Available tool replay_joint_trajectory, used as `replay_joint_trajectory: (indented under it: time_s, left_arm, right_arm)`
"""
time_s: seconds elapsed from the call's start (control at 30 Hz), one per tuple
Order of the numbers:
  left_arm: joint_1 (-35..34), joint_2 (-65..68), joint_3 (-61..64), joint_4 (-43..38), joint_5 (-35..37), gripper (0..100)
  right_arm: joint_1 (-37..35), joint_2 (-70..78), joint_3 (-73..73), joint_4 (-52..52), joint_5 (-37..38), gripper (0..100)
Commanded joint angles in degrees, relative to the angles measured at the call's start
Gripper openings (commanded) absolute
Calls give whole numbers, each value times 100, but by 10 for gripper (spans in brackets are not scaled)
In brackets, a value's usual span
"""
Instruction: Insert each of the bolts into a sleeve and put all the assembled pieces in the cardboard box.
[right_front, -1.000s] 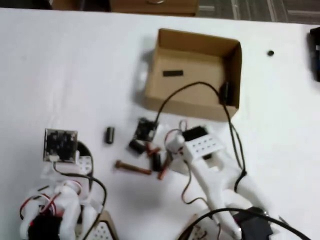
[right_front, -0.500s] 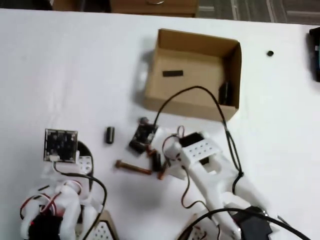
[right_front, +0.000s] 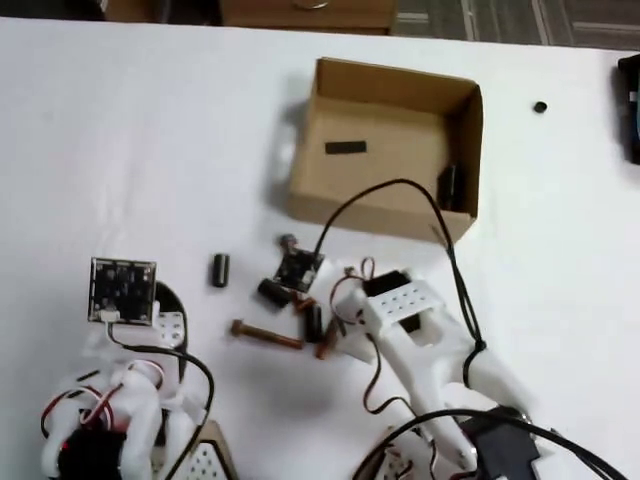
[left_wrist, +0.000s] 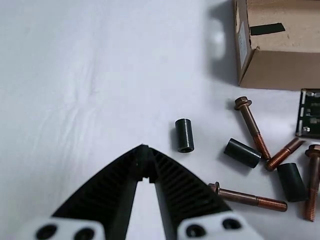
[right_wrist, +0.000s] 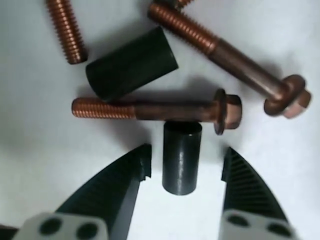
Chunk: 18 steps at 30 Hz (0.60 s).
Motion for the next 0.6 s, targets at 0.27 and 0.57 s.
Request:
replay_joint_trajectory:
  time_s: [0.27, 0.57]
  left_arm:
    - [18, -141, -48, -26, -35, 20]
    - [35, -141, -22, -44, -35, 20]
  right_arm:
    - [48, 813, -589, 136, 9, 28]
    - [48, 787, -598, 110, -18, 20]
